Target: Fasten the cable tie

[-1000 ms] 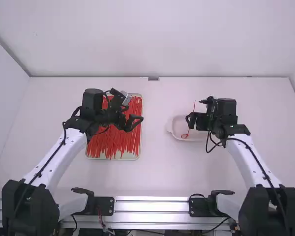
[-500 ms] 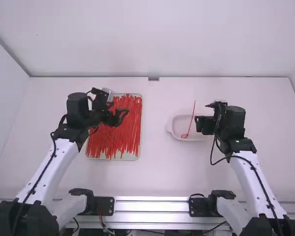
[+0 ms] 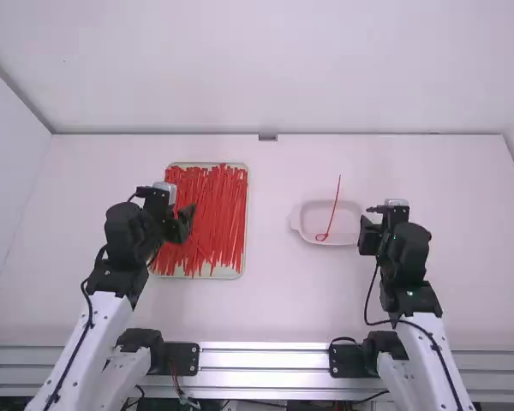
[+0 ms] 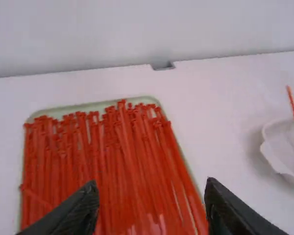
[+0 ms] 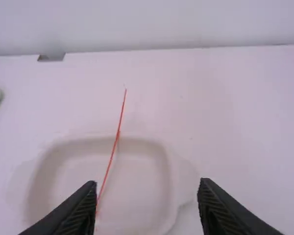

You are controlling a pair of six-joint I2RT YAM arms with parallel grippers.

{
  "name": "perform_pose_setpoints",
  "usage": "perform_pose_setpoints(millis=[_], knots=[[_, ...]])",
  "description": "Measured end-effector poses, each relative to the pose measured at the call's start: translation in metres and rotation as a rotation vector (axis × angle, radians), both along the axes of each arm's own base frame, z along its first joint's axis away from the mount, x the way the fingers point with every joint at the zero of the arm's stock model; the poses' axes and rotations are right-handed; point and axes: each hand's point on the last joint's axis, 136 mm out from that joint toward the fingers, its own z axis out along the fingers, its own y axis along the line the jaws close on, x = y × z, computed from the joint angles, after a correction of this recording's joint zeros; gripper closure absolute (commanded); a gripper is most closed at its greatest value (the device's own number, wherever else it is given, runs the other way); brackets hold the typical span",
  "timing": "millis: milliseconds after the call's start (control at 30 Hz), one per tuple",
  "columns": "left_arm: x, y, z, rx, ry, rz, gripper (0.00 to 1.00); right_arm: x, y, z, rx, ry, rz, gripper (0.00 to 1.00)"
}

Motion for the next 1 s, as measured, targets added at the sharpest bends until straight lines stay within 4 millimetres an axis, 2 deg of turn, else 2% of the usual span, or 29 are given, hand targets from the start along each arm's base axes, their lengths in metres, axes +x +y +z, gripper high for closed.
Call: perform_pose_setpoints(millis=[300, 500, 767, 1000], knots=[[-0.033, 0.035, -0.045, 0.078, -0.005, 0.189, 0.73, -0.035, -0.002, -0.048, -0.008, 0.001, -0.009, 0.75], [-0.049, 0.042, -0.073, 0.097, -0.005, 0.230, 0.85, -0.048, -0.002, -0.075, -0.010, 0.002, -0.011, 0.86], [-0.063, 0.045, -0.107, 0.102, -0.007, 0.242, 0.98, -0.043, -0.003, -0.044, -0.010, -0.142, -0.016, 0.99], [-0.060, 0.046, -0.081, 0.090, -0.123, 0.253, 1.00, -0.042, -0.003, -0.021, -0.011, -0.245, -0.014, 1.00]])
